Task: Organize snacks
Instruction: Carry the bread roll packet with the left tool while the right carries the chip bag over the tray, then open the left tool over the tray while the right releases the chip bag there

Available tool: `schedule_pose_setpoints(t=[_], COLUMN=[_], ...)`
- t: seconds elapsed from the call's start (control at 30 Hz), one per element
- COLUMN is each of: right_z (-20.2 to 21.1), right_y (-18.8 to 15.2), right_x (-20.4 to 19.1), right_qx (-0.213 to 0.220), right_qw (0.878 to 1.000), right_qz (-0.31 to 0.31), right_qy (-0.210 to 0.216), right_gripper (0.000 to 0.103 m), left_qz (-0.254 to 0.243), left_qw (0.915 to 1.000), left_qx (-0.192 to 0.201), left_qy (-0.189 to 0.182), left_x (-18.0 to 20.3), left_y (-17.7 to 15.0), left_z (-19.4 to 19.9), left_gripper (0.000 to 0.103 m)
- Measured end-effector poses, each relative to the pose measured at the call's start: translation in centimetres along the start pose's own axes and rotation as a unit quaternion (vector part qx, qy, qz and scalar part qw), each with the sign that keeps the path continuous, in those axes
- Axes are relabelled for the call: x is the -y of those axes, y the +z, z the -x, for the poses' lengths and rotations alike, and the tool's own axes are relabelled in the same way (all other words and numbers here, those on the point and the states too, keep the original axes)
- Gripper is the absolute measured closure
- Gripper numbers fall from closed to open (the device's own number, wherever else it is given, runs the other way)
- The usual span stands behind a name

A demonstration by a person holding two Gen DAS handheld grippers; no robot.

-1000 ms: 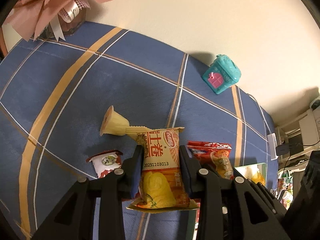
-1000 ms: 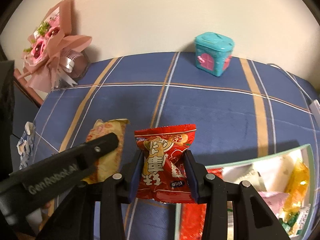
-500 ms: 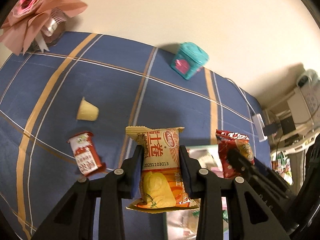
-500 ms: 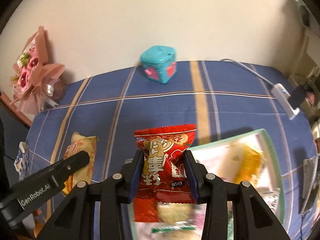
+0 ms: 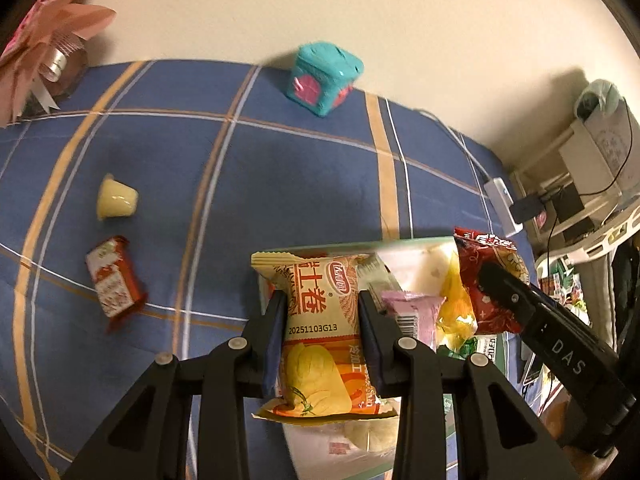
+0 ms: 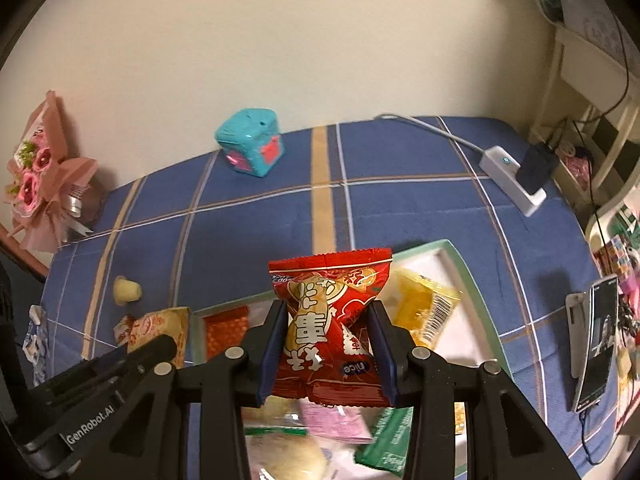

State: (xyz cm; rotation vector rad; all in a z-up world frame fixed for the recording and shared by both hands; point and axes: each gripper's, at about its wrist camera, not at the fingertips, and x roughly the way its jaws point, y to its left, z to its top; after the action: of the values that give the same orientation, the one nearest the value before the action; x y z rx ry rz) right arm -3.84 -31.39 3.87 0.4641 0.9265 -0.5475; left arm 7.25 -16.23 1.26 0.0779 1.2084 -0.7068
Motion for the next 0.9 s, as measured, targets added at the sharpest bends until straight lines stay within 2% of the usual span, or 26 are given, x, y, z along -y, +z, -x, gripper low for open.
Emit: schedule_pose_setpoints(t=[0.23, 0.43, 0.63, 0.77, 0.9], right_z=[-3.1, -5.1, -7.7, -8.3, -8.5], right_y=[-0.6, -1.2, -2.1, -2.4, -2.6], right_x=[1.5, 2.1, 2.6, 2.6, 2.5], right_qx=[-0.027, -0.032, -0.056, -0.061, -0.064], right_qw=[1.000, 0.999, 0.998, 0.998, 0.998], right_qz=[-0.012, -0.015, -0.024, -0.021, -0.018], right_qy=[0.001, -0.008, -0.005, -0.005, -0.012], right_gripper=[0.060, 0.060, 0.060, 0.060, 0.057], left_qz=[-0.017, -0.024, -0.027, -0.036, -0.025], left_qw=[0.9997, 0.9996, 0.9995, 0.9992, 0.9994], left_qx=[-0.017, -0.014, -0.017, -0.016, -0.022], left_qy=[0.006, 0.008, 0.002, 0.010, 0.002], left_x=[1.1, 1.2, 1.4, 1.7, 1.3], left_y=[-0.5, -0.6, -0.7, -0.8, -0.9], left_z=[-2.7, -4.8, -6.4, -6.9, -7.3], left_gripper=[0.066, 0.066, 0.066, 0.066, 0.063])
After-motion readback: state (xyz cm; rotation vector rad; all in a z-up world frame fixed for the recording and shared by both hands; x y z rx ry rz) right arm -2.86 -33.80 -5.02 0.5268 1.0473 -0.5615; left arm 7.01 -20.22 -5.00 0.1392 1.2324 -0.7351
